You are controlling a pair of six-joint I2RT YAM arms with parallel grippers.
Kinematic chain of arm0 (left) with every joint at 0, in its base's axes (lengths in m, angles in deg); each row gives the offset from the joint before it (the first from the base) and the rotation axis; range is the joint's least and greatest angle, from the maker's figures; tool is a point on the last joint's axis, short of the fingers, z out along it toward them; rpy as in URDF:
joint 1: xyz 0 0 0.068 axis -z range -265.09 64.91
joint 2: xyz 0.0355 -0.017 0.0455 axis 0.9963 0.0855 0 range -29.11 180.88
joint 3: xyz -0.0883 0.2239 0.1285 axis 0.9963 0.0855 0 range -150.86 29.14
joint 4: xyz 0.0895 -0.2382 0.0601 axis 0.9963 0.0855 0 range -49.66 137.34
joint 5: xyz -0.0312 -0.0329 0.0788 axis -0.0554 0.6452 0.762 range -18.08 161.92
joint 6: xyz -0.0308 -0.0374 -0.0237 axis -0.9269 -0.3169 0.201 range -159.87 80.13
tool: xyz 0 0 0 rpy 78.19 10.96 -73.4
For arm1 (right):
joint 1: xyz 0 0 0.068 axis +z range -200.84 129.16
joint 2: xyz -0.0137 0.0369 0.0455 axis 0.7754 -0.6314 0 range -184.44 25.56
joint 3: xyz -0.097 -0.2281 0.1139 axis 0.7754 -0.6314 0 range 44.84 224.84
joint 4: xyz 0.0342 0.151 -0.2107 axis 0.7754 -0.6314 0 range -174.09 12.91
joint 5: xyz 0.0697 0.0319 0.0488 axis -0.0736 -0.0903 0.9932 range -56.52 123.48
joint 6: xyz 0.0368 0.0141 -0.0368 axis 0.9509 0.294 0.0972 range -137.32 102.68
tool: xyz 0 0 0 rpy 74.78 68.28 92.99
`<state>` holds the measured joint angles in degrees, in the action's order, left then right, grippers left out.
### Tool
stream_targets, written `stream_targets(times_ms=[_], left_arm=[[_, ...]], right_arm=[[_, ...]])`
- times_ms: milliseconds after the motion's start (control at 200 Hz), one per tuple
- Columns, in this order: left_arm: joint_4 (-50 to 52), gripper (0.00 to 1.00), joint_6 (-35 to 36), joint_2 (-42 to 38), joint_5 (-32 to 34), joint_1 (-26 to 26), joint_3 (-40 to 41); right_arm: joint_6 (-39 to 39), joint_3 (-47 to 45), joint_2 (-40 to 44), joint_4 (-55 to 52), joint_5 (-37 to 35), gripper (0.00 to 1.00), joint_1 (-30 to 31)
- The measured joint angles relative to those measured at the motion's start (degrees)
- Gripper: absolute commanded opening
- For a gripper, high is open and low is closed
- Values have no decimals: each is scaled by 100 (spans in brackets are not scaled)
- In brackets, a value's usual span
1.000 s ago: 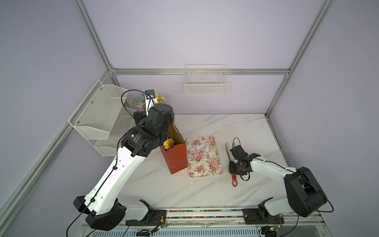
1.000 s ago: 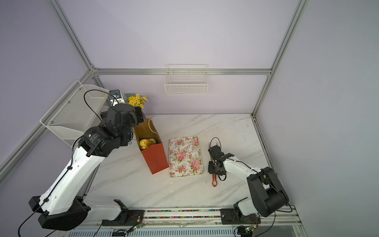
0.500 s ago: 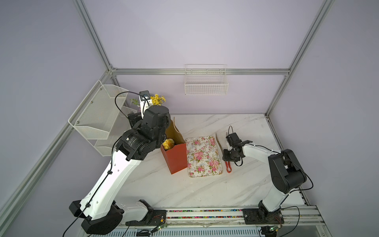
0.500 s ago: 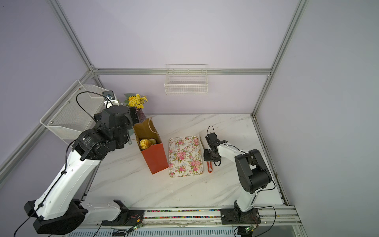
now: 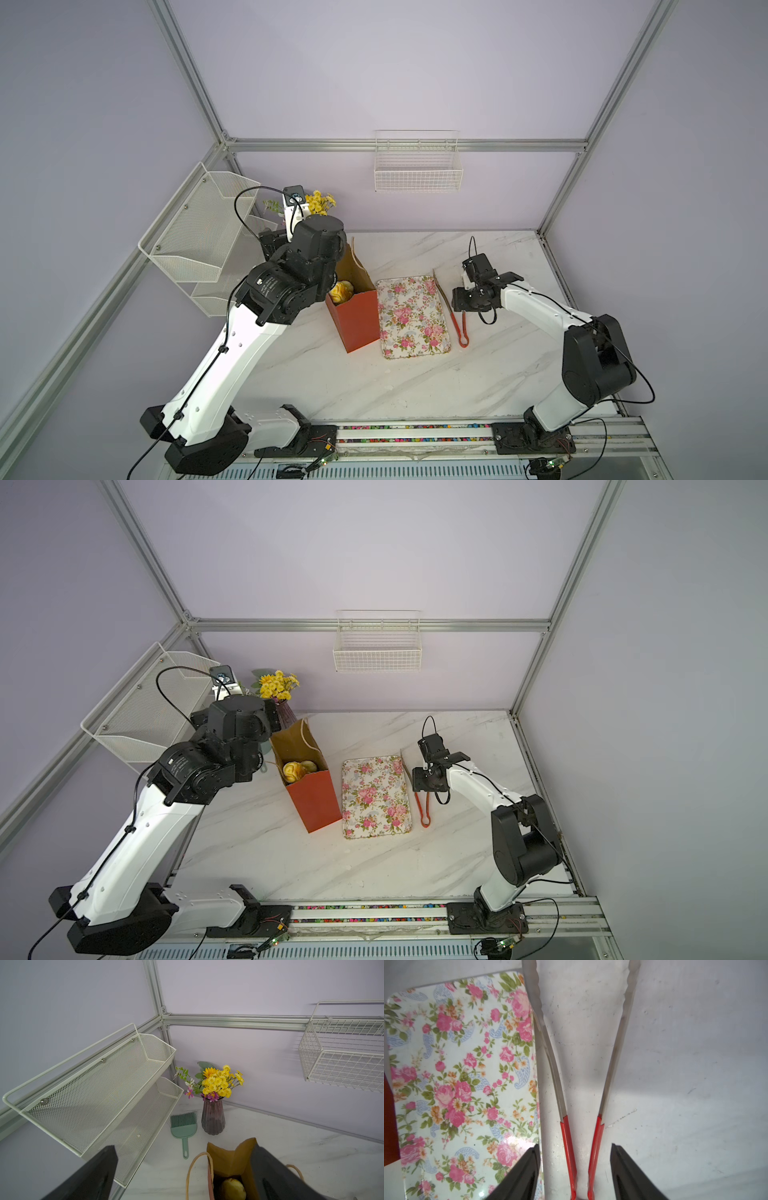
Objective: Pack bread into a paper bag
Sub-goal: Place the clamp at the center of the board, then reset both arms
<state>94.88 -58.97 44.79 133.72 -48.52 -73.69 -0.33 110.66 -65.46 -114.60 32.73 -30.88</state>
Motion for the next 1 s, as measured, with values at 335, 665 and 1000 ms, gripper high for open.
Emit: stream_targets(times_ms=[335,665,1000], left_arm=[[2894,100,-999,422,-1172,59,-1130],[3805,100,-2400,-404,-1543,-748,83],[3803,100,-3075,-498,-2802,-894,1552]], right_arm=[[-382,444,1700,-960,-931,65,0],[-496,573,1419,-1261,-741,65,0],[-599,435,1705,-1366,-737,64,0]])
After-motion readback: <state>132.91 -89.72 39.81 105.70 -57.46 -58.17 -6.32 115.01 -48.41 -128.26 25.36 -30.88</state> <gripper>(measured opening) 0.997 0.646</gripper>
